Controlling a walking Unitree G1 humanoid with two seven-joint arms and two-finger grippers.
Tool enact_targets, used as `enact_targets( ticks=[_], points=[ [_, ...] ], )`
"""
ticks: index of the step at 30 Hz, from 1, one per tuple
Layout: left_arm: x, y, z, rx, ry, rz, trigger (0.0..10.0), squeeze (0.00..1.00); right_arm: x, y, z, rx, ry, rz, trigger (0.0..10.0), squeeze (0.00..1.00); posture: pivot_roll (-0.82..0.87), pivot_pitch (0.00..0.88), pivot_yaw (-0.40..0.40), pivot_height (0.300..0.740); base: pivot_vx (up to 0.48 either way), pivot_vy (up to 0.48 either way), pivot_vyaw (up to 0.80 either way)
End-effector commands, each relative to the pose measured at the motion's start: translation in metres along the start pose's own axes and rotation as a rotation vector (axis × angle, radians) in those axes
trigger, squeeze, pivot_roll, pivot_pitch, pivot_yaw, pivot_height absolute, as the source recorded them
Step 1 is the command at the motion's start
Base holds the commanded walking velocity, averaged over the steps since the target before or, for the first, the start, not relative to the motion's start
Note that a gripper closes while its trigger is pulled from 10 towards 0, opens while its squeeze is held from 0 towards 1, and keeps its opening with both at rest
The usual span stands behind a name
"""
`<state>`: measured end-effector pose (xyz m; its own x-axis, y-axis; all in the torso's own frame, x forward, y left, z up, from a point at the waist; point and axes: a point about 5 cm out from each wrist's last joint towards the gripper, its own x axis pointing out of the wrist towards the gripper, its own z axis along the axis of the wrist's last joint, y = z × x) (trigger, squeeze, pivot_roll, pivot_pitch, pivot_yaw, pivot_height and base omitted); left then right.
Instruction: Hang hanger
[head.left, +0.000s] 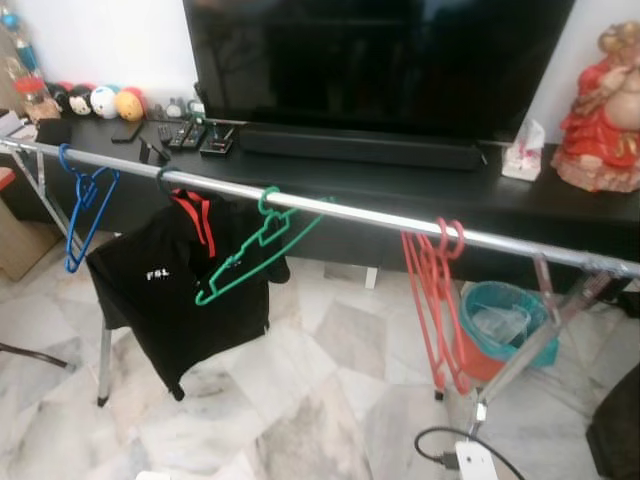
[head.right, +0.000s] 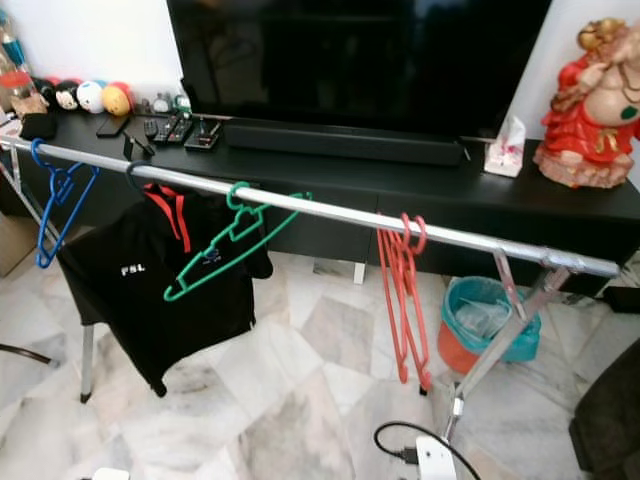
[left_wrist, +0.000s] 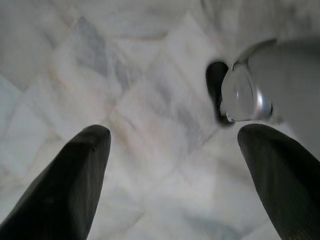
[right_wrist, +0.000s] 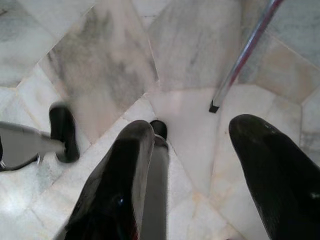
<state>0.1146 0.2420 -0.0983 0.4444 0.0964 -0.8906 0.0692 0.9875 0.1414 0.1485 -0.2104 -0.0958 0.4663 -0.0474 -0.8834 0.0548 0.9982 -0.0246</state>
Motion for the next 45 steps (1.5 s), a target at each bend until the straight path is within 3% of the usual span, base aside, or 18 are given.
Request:
enact_targets(
  ticks=[1, 17, 45],
  points=[
    [0.0006, 0.0038, 0.0062, 0.034, -0.013, 0.000, 10.0, 0.00, -0.0004, 0.0012, -0.0047, 0.019, 0.007, -0.003, 10.0, 0.00, 0.09, 0.000, -0.017, 0.740, -0.259, 0.000, 0.00],
    [0.0018, -0.0040, 0.0067, 0.039, -0.011, -0.011, 10.0, 0.00, -0.0009, -0.0012, -0.0056, 0.030, 0.002, -0.012, 10.0, 0.00, 0.10, 0.000, -0.037, 0.740, -0.260, 0.000, 0.00],
    [0.0024, -0.0033, 0.0100, 0.011, -0.021, -0.006, 10.0, 0.00, -0.0003, -0.0023, -0.0006, 0.041, -0.007, -0.019, 10.0, 0.00, 0.09, 0.000, -0.048, 0.740, -0.260, 0.000, 0.00]
  ],
)
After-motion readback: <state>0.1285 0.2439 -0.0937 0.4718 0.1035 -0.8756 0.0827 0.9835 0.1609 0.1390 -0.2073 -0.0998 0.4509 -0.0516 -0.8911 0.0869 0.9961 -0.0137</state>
